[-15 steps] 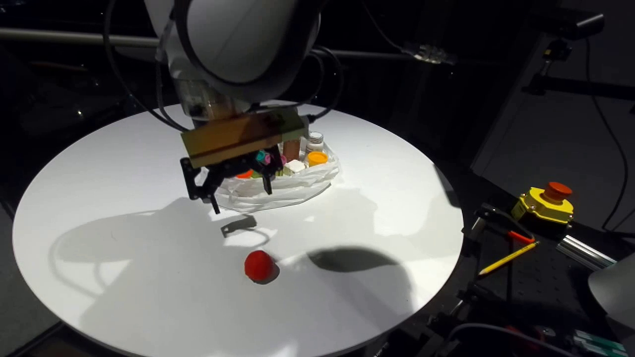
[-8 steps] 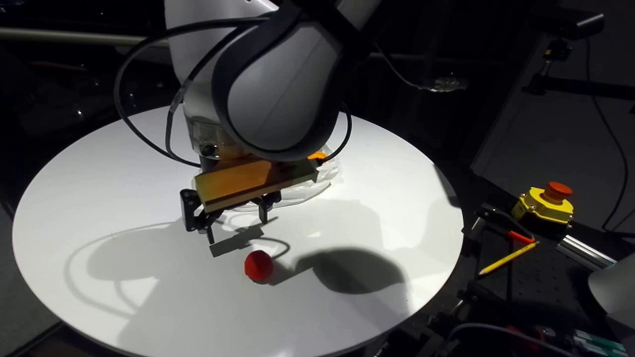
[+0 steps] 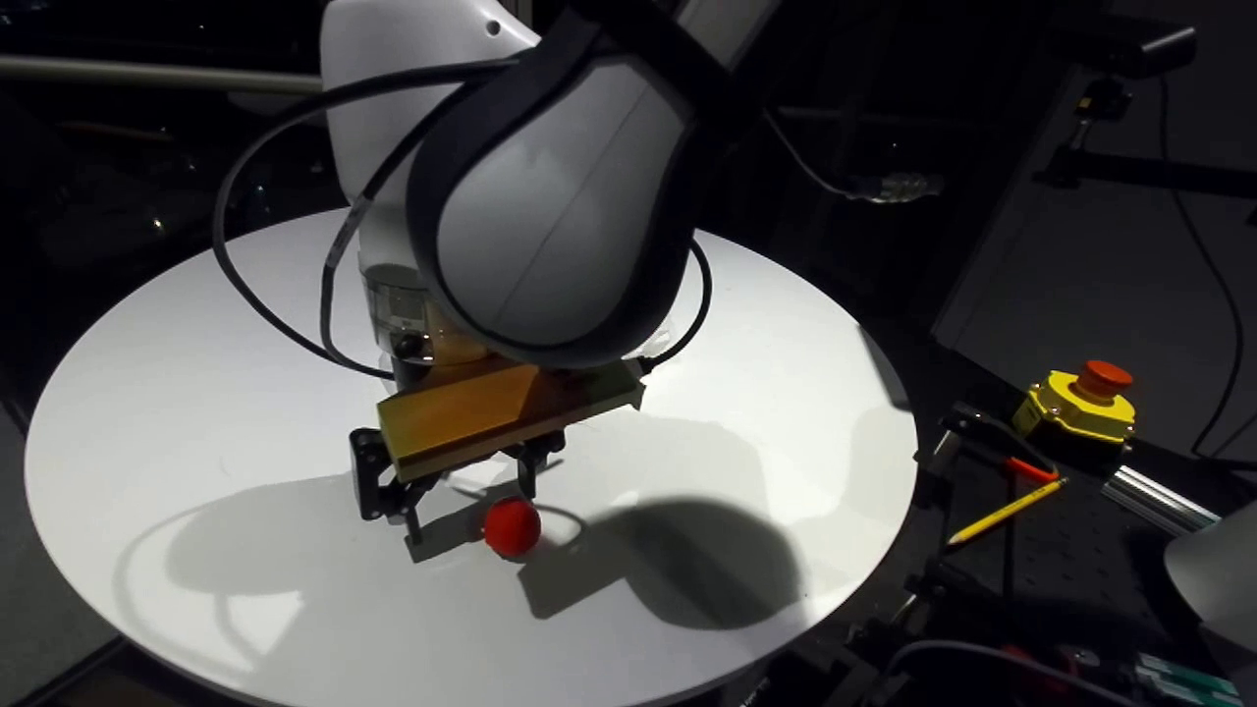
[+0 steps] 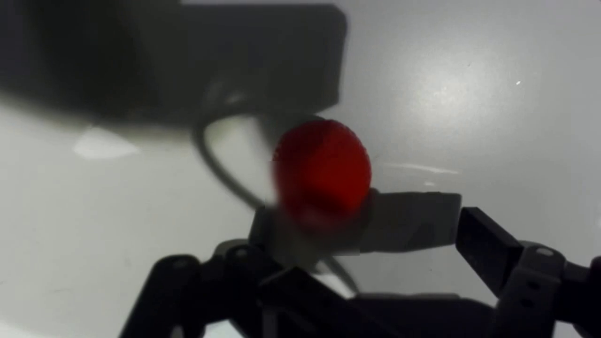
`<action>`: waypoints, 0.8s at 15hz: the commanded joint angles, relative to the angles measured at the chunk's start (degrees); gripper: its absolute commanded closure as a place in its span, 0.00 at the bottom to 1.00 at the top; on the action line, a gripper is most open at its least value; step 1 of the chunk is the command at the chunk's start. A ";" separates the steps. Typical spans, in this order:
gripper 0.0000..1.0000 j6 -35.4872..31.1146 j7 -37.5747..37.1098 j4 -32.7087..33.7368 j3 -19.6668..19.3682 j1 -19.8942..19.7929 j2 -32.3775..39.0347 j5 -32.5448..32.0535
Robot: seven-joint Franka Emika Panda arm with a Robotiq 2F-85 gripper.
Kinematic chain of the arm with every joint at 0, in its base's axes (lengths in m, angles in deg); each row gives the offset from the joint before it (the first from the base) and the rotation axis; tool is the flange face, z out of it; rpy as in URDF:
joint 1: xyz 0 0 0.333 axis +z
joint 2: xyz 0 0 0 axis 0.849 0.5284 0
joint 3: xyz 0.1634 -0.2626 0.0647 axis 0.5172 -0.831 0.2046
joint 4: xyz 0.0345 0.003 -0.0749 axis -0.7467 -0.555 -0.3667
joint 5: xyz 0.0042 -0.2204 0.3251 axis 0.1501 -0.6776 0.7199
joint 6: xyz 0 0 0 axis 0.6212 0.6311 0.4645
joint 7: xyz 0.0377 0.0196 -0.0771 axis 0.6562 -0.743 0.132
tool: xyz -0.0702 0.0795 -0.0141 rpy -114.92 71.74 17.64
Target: Pick up the objects on the table and put them on the plastic
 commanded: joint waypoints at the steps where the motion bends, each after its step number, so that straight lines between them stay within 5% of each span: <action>1: 0.00 -0.36 -0.42 -1.19 -1.04 1.71 -0.73 1.83; 7: 0.00 1.55 -1.70 -1.81 -1.54 2.08 -0.44 2.64; 9: 0.26 1.94 -2.03 -2.01 -1.70 2.06 -0.52 2.59; 12: 0.49 2.12 -2.80 -2.00 -1.77 1.96 -0.81 2.94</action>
